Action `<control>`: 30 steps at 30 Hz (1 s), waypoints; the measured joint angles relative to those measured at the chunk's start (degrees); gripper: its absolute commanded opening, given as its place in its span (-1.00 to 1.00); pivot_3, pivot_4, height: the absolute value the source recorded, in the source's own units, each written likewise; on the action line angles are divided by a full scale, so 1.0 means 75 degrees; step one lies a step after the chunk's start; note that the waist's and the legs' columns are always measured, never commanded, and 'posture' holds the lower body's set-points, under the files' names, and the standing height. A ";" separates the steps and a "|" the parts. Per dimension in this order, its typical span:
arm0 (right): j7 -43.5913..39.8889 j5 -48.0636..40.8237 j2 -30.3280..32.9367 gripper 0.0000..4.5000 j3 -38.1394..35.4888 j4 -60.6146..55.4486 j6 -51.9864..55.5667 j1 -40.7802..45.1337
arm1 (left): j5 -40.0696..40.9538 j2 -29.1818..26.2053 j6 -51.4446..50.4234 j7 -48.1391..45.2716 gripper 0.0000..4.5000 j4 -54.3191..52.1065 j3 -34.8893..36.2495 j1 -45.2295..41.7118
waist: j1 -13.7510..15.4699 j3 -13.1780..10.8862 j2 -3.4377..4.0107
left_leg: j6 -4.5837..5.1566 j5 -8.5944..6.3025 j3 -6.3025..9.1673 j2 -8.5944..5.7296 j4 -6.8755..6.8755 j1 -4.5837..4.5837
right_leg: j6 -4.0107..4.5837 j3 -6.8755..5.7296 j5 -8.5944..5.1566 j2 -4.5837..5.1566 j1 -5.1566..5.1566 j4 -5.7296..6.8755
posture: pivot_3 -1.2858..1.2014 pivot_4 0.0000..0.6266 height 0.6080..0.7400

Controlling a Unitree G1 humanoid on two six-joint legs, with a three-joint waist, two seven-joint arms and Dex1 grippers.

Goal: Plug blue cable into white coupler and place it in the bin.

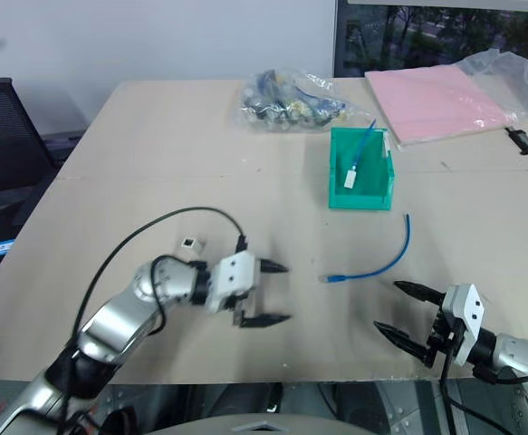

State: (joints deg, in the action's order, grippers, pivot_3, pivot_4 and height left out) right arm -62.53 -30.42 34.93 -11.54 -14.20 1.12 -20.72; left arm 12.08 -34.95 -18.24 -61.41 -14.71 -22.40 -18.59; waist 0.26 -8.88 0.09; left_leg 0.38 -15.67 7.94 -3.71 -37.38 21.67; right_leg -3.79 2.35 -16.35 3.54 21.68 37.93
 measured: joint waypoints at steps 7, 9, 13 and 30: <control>0.0213 -0.0053 -0.0050 0.95 -0.0107 -0.0479 -0.0002 -0.0257 | -0.0484 0.0972 0.0280 -0.0255 1.00 0.1436 -0.0728 -0.0769 | -0.0079 -0.0006 -0.0015 | -0.0023 0.0014 0.0004 0.0000 0.0001 0.0002 | -0.0012 0.0000 -0.0007 -0.0001 0.0001 0.0002 | 0.03 -0.52 1.00; 0.0267 -0.0053 -0.0055 0.95 -0.0116 -0.0543 -0.0002 -0.0335 | -0.0521 0.1121 0.0276 -0.0280 1.00 0.1691 -0.0768 -0.0877 | -0.0107 -0.0009 -0.0021 | -0.0015 0.0009 0.0004 0.0000 -0.0001 0.0000 | -0.0012 0.0002 -0.0007 -0.0001 0.0001 0.0006 | 0.03 -0.52 1.00; 0.0442 -0.0053 -0.0070 0.95 -0.0265 -0.0608 -0.0008 -0.0441 | -0.0714 0.1363 0.0349 -0.0247 1.00 0.2188 -0.0782 -0.1238 | -0.0110 -0.0009 -0.0021 | 0.0000 0.0001 0.0004 -0.0002 -0.0007 -0.0002 | -0.0013 0.0001 -0.0007 0.0001 -0.0002 0.0012 | 0.03 -0.52 1.00; 0.0654 -0.0051 -0.0153 1.00 -0.0387 -0.0673 -0.0031 -0.0617 | -0.0784 0.1763 -0.0360 0.0044 -0.94 0.1941 -0.0707 -0.1081 | -0.0078 -0.0004 -0.0024 | -0.0030 0.0018 0.0007 -0.0004 -0.0011 -0.0002 | -0.0014 0.0002 -0.0006 0.0004 -0.0004 0.0010 | 0.03 -0.52 1.00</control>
State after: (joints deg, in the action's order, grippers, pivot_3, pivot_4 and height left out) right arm -57.63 -30.80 33.78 -14.44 -19.24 0.89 -25.35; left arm 6.20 -21.72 -20.94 -61.08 -0.15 -27.70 -26.69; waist -0.32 -8.91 -0.09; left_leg 0.15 -15.53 8.00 -3.74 -37.46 21.65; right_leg -3.89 2.36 -16.40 3.57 21.65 38.00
